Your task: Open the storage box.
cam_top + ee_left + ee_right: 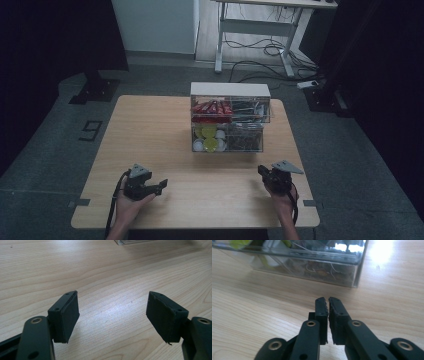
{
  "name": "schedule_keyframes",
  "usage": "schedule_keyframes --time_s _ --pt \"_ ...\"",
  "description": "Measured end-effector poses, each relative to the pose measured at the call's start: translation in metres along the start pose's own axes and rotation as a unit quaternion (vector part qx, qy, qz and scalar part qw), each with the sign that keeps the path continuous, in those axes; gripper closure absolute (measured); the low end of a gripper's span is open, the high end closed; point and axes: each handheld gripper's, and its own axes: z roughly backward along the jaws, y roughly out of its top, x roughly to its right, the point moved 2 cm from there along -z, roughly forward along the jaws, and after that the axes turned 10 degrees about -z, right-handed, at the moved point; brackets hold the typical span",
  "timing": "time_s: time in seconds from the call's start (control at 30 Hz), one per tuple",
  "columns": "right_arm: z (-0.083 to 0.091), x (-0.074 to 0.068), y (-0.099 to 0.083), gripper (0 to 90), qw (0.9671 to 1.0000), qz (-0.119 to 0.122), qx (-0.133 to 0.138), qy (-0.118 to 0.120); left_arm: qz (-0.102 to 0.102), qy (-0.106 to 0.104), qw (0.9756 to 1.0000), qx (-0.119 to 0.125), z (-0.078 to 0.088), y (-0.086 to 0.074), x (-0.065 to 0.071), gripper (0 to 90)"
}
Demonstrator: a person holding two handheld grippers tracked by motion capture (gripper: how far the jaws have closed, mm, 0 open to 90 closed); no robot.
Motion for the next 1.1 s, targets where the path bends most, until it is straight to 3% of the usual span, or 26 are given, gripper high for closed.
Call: schedule_keyframes --time_s 0.3,0.57,0.73,1.1 --pt "0.001 -0.011 0.003 89.0 0.9996 0.005 0.010 0.025 -0.001 0.000 1.0000 0.000 0.000 0.000 -0.001 26.6" --pt "-0.001 -0.023 0.005 89.1 0.9993 0.012 0.011 0.032 0.001 -0.002 1.0000 0.005 0.005 0.002 -0.003 26.6" --pt "-0.006 -0.035 0.012 89.1 0.9985 0.009 0.017 0.051 0.005 0.001 0.9999 0.009 0.008 0.003 -0.005 26.6" --pt "-0.017 -0.060 0.025 89.1 0.9970 0.030 0.019 0.069 0.005 -0.004 1.0000 0.007 0.007 0.002 -0.005 26.7"
